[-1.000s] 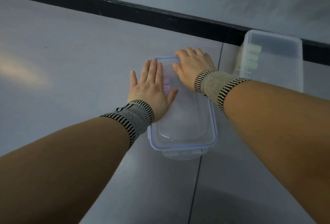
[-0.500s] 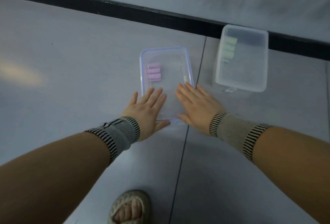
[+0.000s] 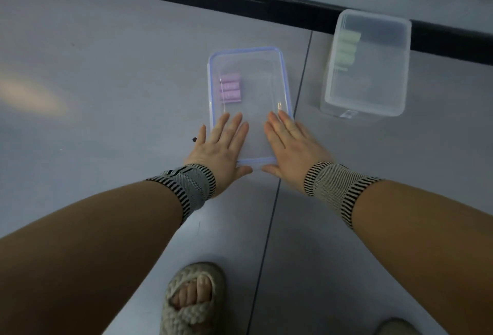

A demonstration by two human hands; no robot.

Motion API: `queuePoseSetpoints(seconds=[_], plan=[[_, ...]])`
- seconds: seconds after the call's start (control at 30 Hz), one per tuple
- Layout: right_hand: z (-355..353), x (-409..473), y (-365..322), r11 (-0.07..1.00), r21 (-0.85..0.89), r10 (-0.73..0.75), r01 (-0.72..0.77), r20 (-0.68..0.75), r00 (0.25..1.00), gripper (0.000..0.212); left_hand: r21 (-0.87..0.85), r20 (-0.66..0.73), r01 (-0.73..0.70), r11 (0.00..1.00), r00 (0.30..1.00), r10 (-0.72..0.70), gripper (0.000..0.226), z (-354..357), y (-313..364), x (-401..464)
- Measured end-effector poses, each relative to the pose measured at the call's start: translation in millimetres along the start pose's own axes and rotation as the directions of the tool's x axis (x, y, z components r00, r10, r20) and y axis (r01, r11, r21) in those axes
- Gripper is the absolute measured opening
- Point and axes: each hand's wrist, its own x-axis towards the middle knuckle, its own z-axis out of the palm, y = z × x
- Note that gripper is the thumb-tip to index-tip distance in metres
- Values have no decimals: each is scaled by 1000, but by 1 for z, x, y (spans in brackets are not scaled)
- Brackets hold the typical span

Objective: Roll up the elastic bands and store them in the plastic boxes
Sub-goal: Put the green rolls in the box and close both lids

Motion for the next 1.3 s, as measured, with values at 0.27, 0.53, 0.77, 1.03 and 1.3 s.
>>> queuePoseSetpoints(seconds=[0.27, 0.53, 0.77, 1.03, 1.3], plan=[[3, 2, -4, 999, 14, 31, -31, -16, 999, 84, 14, -55, 11, 1000, 998, -10, 79, 4, 4, 0], [-7, 9, -1, 993, 59, 100, -99, -14, 995, 82, 49, -53, -22, 999, 998, 24, 67, -17, 10, 10], [-33, 19, 37, 980, 77, 186, -183, -36, 982, 83, 9, -22, -39, 999, 999, 39, 72, -49, 13, 59], [-33, -6, 103, 894, 129, 437, -430, -26, 899, 82, 48, -39, -61, 997, 997, 63, 85, -69, 17, 115], [-13, -17, 123, 877, 191, 433, -441, 85, 897, 79, 44, -71, -49, 998, 996, 52, 89, -72, 22, 131]])
